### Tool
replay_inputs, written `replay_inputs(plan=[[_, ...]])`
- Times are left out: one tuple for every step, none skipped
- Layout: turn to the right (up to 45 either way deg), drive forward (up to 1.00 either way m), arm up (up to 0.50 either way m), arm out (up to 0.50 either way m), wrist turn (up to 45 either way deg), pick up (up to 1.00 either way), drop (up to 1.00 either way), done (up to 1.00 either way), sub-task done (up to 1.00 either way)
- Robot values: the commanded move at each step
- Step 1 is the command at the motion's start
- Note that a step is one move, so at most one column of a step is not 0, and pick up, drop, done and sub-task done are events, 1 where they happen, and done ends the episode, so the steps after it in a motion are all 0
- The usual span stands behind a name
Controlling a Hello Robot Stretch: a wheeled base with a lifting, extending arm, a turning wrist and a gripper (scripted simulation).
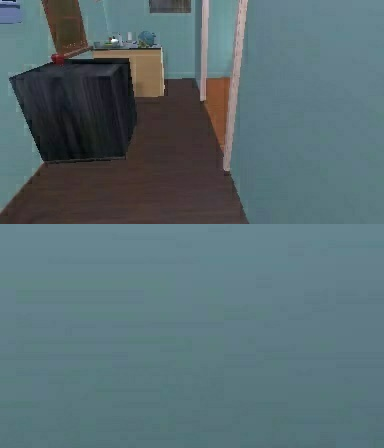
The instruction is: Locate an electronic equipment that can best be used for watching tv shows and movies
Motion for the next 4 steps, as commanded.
replay_inputs(plan=[[0.0,1.0,0.0,0.0,0.0,0.0,0.0,0.0,0.0],[0.0,0.75,0.0,0.0,0.0,0.0,0.0,0.0,0.0],[-9.0,0.0,0.0,0.0,0.0,0.0,0.0,0.0,0.0],[0.0,0.3,0.0,0.0,0.0,0.0,0.0,0.0,0.0]])
